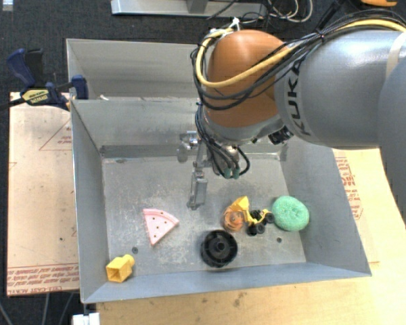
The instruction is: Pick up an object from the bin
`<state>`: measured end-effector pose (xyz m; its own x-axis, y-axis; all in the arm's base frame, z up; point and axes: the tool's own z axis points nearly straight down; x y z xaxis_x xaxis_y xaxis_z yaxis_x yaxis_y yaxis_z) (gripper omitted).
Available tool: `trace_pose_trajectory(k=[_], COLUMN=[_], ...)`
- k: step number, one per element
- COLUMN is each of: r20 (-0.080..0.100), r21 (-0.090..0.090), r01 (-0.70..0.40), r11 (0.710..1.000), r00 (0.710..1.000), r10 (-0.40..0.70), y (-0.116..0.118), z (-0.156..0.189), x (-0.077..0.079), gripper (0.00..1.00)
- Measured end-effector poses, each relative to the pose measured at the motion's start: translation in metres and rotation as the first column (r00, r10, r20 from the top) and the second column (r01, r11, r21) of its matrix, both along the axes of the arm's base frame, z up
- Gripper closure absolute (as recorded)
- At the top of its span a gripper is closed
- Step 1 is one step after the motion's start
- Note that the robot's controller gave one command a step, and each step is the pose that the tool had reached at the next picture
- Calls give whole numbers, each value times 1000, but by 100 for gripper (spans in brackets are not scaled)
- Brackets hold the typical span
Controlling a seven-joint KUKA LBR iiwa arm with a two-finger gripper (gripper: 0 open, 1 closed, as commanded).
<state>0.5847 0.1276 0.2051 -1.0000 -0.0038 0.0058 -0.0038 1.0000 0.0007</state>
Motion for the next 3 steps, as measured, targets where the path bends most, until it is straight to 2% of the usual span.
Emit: trace_pose_trajectory(k=[1, 2, 3], r20=[6, 16, 10], r21=[1, 2, 0], r01=[2, -63, -142], r11=[1000, 998, 990], r00=[1000, 998, 990], r10=[-2, 63, 142], y=[-1, -7, -29], z=[5, -13, -75], x=[1, -12, -56], gripper=[0, 0, 0])
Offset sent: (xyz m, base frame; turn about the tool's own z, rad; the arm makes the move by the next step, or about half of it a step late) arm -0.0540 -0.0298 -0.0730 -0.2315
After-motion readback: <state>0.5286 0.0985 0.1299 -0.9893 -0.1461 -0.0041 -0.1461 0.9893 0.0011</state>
